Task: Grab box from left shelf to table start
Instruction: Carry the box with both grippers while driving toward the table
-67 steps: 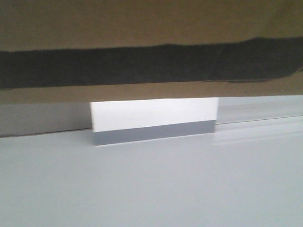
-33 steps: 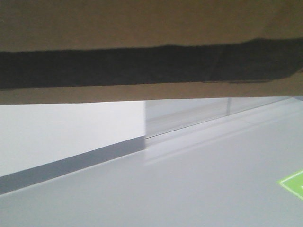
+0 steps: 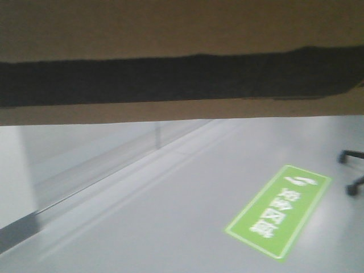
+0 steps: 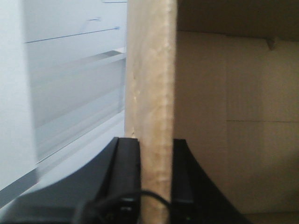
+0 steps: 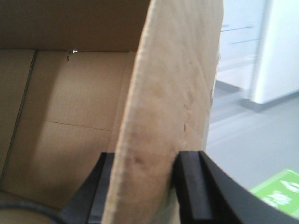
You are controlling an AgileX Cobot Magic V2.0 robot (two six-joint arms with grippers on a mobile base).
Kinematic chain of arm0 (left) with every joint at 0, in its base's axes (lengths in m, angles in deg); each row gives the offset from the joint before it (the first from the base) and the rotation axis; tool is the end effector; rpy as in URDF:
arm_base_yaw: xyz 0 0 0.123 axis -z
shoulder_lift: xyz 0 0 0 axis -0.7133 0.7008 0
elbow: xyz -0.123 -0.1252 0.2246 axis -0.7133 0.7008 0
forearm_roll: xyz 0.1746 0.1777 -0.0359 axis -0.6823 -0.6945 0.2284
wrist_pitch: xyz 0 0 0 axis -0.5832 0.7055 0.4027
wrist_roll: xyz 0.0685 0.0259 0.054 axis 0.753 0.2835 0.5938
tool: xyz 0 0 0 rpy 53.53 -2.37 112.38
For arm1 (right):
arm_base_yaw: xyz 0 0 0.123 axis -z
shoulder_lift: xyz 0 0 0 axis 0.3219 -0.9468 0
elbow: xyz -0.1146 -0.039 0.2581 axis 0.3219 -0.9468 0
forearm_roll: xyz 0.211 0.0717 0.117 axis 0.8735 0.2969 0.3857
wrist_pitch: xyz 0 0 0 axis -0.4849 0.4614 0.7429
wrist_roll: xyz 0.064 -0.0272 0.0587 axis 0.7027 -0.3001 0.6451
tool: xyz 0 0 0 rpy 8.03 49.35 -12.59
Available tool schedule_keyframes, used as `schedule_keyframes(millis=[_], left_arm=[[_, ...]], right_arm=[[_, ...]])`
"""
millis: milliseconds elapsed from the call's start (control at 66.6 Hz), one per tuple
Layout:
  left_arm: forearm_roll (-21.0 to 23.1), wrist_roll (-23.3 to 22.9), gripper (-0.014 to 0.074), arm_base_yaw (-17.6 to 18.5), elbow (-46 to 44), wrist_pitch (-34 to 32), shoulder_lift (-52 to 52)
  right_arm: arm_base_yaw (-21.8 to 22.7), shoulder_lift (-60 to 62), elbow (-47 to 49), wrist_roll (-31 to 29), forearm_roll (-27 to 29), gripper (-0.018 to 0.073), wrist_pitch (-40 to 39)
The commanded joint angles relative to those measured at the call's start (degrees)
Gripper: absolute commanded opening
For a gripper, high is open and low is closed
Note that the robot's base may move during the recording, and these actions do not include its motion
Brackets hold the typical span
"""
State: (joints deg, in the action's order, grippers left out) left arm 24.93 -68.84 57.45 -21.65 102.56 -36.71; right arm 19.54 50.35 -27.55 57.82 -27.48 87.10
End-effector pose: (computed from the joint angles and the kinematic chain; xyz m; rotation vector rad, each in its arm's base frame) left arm -0.0224 0.0042 0.3873 0.0852 1.6180 -0.2504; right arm -0.0295 0.0301 0.3898 -0.1652 1.5586 0.3367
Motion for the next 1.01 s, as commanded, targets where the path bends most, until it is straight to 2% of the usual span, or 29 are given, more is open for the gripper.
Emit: schedule_keyframes(millis=[0, 991], left_arm=[[-1.55, -0.94, -0.0100, 0.35, -2.24, -11.91, 1.05], [-1.55, -0.94, -0.0100, 0.35, -2.24, -11.91, 1.05]], right_arm=[[0.01, -1.40, 1.69, -0.41, -0.28, 0.0066, -8.17], [0.01, -1.40, 1.69, -0.41, -0.28, 0.0066, -8.24]])
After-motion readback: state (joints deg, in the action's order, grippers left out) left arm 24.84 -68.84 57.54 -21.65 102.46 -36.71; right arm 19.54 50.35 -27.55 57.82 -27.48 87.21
